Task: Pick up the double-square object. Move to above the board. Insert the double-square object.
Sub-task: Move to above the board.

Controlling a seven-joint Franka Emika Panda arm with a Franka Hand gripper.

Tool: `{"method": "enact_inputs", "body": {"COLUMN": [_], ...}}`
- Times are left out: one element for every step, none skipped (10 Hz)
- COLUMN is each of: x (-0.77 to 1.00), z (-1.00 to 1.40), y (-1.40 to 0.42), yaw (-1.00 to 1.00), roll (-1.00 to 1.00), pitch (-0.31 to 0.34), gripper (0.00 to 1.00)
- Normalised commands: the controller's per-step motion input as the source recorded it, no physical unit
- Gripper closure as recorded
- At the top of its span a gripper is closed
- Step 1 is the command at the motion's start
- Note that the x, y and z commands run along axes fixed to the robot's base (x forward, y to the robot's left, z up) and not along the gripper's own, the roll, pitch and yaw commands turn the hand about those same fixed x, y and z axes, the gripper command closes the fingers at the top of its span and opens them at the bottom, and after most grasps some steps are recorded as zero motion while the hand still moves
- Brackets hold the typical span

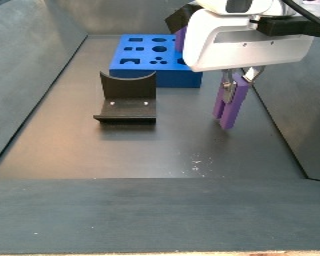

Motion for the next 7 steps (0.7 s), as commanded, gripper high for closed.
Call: {"method": "enact_inputs", "body": {"x": [-0.19,-0.18,-0.17,-0.16,-0.15,-0.15,-0.15], "z": [1.0,1.0,1.0,1.0,1.0,1.0,1.0], "y": [-0.05,-0.05,-0.04,-0.04,-0.03,-0.03,-0.03], "yaw": [-0.49,-0.38,-0.3,-0.17,-0.11,-0.05,-0.03], "roll": [-0.02,-0.01,0.01,0.04,0.07,0.07,0.08], "pitch": [0.149,0.143,0.139,0.117,0.094,0.062,0.05], "gripper": [1.0,1.0,1.0,1.0,1.0,1.0,1.0]}}
